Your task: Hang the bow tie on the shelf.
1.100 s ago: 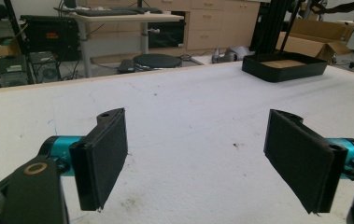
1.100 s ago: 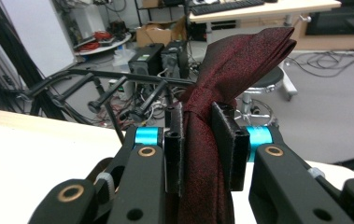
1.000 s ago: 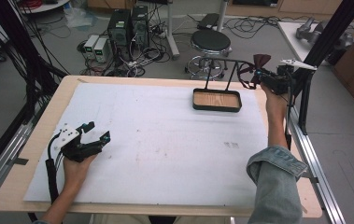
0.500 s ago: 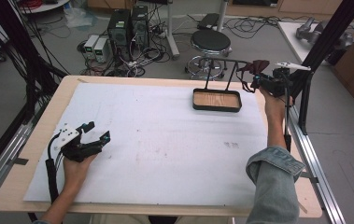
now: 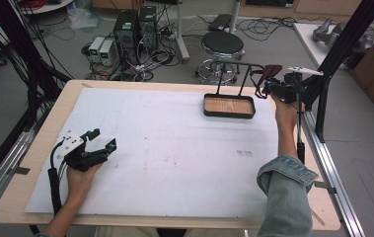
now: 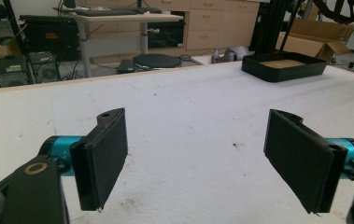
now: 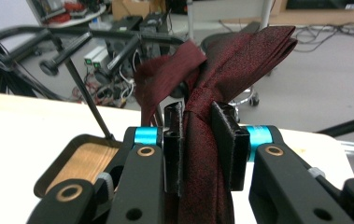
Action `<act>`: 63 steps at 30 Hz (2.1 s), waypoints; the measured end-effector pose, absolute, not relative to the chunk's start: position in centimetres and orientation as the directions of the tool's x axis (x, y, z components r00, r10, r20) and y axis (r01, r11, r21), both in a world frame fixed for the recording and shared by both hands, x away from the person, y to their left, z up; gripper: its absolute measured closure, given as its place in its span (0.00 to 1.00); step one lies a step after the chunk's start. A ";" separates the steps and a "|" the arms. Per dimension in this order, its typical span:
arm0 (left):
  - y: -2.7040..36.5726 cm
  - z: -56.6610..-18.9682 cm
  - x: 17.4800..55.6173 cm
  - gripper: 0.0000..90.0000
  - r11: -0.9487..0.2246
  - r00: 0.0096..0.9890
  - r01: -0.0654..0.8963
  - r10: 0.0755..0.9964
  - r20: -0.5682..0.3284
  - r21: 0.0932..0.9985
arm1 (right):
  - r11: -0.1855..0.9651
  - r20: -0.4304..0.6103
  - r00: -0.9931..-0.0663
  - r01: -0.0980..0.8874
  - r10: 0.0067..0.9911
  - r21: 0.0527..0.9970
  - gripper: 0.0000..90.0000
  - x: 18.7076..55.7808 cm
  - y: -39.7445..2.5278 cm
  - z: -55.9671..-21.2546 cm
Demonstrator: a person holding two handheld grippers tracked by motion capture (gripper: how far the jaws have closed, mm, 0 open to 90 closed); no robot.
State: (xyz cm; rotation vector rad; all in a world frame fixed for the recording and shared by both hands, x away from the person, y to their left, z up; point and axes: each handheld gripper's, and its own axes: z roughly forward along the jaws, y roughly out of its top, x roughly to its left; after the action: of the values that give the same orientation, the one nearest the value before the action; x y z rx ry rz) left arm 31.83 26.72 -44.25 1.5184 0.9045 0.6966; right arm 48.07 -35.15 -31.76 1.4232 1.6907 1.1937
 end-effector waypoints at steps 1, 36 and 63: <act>26.7 -44.2 31.8 0.24 -0.023 0.522 0.157 0.851 -0.063 0.987 | 0.016 0.085 -0.230 0.404 0.969 0.915 0.83 48.0 -35.1 -31.7; 26.7 -44.3 31.8 0.24 -0.023 0.523 0.158 0.850 -0.064 0.987 | -0.040 0.095 -0.195 0.269 0.976 0.962 0.82 49.1 -36.0 -31.6; 26.7 -44.3 31.8 0.25 -0.024 0.523 0.159 0.850 -0.064 0.987 | -0.061 0.126 -0.208 0.292 0.970 0.955 0.75 48.8 -36.5 -31.6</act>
State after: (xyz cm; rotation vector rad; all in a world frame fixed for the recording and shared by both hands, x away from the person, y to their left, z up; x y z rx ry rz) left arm 31.81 26.68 -44.25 1.5207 0.9058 0.6946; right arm 48.85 -36.53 -31.61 1.3795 1.5498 1.3014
